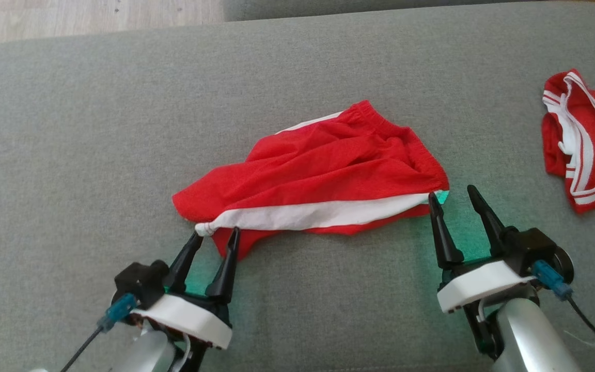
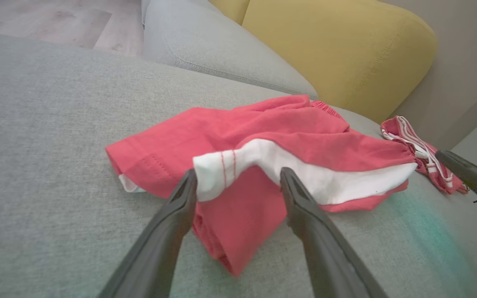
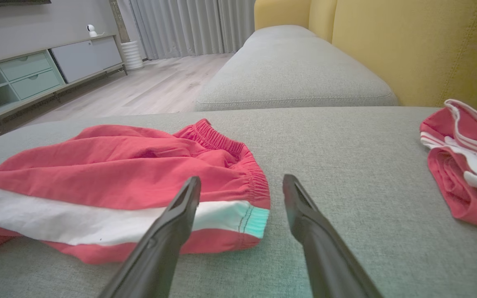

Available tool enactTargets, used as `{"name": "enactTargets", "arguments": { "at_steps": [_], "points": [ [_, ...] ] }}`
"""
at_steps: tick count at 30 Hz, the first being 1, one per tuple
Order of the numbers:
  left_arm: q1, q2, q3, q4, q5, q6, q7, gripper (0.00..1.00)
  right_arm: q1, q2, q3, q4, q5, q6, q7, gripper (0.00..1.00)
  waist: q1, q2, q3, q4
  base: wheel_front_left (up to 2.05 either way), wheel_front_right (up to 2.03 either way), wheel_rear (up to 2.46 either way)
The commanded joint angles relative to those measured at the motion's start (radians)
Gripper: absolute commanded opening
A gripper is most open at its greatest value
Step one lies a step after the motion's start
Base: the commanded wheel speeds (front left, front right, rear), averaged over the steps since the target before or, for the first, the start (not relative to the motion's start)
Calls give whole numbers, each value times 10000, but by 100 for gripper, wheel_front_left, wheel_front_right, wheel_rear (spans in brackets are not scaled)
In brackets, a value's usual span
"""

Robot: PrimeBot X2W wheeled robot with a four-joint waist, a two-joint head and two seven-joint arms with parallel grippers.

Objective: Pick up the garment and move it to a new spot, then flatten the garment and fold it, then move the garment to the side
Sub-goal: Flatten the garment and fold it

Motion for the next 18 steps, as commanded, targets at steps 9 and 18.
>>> {"name": "enactTargets", "arguments": {
  "at_steps": [9,18],
  "points": [
    [-356,160,283,-256,383,16,-53,0,-75,-18,298,-225,42,65,-113,100,1,0,-32,-50,0,0,0],
    [-229,-38,923,-220,974,15,-53,0,-80,-18,42,37,172,65,-113,100,1,0,-49,28,0,0,0]
  ]
}}
